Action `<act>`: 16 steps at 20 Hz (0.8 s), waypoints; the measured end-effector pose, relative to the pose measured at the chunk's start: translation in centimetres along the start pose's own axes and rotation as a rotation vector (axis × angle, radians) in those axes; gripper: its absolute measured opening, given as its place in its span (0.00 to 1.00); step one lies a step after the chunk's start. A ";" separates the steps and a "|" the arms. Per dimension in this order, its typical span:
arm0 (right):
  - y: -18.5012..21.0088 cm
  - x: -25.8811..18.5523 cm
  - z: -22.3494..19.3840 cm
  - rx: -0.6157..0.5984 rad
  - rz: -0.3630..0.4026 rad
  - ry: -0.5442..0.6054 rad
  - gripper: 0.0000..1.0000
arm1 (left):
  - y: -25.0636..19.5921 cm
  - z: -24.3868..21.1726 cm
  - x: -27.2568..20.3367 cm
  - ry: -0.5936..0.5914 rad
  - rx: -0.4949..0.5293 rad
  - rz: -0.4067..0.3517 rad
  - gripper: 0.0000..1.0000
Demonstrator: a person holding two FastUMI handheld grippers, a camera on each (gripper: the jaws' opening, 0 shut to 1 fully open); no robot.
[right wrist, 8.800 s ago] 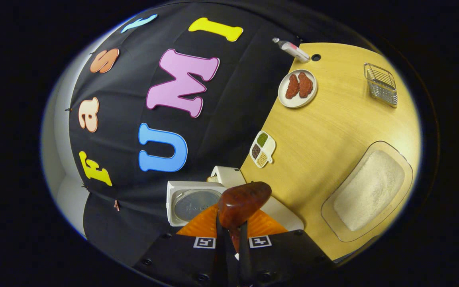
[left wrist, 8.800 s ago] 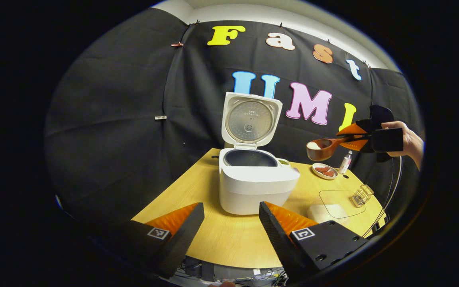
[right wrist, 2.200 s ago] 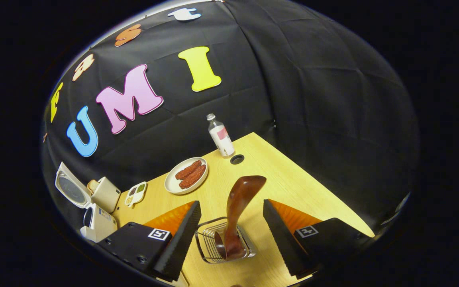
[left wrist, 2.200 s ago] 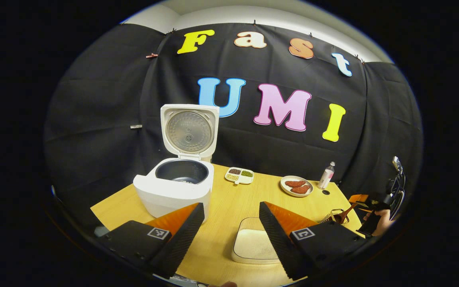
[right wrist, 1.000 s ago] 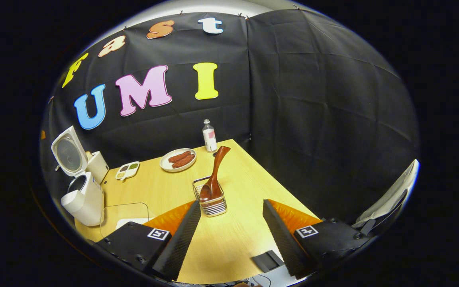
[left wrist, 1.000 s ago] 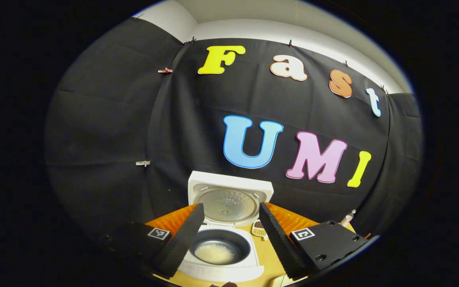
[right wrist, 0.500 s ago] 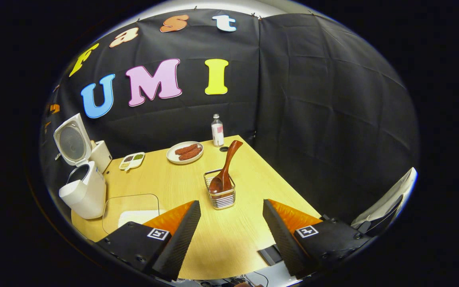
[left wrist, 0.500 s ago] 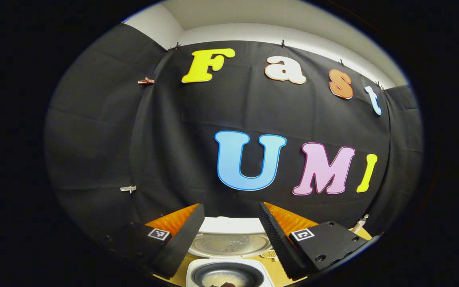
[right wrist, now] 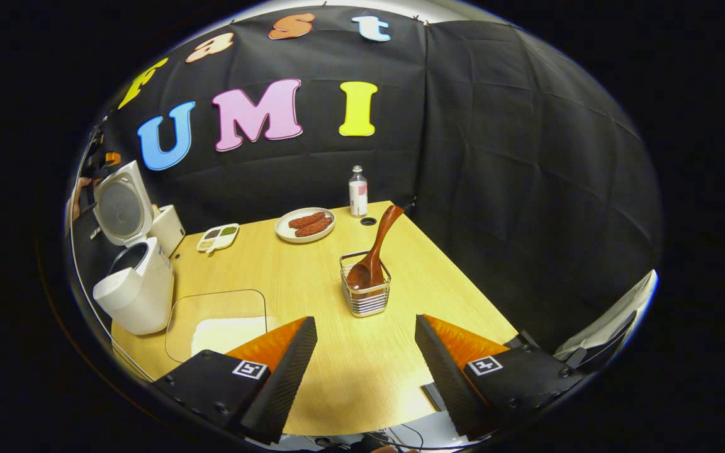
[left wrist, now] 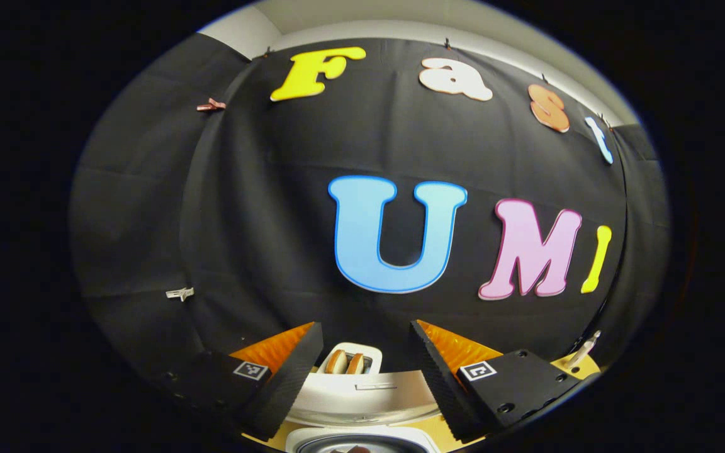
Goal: Close the left gripper, press the button to open the rice cooker; take a wooden spoon from the chopstick holder with the right hand, scoop a spoonful of rice and pour it into the rice cooker, then put the wooden spoon back into the chopstick holder.
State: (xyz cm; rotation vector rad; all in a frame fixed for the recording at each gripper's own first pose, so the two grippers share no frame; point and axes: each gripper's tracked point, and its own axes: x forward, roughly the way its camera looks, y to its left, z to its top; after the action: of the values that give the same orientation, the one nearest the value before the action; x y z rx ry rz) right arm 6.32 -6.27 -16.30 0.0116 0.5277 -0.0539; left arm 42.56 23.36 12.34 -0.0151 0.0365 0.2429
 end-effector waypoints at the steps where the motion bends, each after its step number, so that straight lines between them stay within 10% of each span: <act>1: 0.2 0.0 -0.1 -0.008 0.008 0.003 0.99 | 0.1 -0.8 0.2 0.031 0.011 0.015 0.95; 16: 4.1 2.1 0.9 -0.005 0.148 -0.020 0.99 | -1.4 -6.8 -9.7 0.197 0.027 0.033 0.99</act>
State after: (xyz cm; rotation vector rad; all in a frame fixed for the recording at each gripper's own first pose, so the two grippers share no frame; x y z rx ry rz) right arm 8.79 -2.30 -16.59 0.0450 0.5054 0.0917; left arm 33.21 19.57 5.96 -0.0120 0.2364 0.2738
